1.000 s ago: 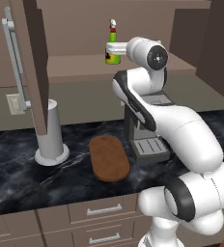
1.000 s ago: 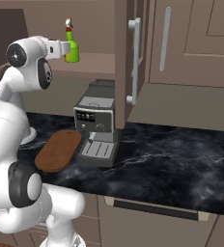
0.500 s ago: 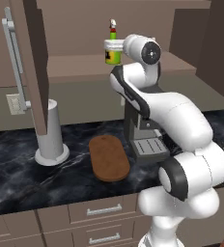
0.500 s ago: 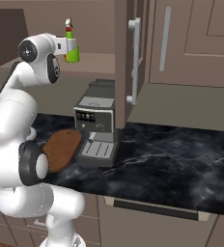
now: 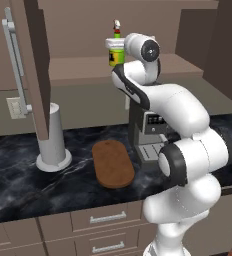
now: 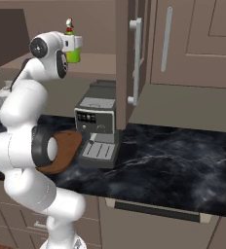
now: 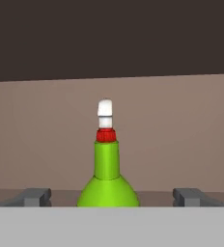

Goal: Grab the spray bottle from the cabinet, then place it next to the cutting board for sanitizing. Then grab the dish brush from the countertop next to the sink and place it next to the cutting board.

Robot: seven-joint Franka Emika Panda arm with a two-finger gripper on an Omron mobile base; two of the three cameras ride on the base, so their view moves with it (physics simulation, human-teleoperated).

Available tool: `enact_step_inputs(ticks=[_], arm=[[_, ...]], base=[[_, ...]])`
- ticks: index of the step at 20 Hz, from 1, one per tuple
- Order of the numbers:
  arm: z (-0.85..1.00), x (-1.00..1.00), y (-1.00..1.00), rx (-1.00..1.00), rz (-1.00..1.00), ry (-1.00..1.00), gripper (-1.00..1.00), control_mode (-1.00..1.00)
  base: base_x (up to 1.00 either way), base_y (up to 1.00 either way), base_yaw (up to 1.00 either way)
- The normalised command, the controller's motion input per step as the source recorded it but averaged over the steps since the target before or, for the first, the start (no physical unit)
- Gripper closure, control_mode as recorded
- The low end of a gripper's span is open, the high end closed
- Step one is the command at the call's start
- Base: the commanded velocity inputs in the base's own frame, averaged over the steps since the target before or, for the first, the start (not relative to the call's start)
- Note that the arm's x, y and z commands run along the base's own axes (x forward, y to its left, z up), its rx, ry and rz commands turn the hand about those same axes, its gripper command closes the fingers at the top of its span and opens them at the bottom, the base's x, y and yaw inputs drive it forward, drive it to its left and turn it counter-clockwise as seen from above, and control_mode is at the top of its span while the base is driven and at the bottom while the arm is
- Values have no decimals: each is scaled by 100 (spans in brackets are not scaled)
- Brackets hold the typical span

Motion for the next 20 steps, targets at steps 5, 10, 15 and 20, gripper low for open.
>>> enact_step_inputs(ticks=[5, 10, 15, 20], arm=[[0, 46, 5, 0, 0, 0, -100, -100], [0, 46, 5, 0, 0, 0, -100, -100], [0, 41, 11, -1, 0, 0, -100, -100], [0, 29, 23, -4, 0, 0, -100, -100]], base=[[0, 0, 0], [0, 0, 0], [0, 0, 0], [0, 0, 0]])
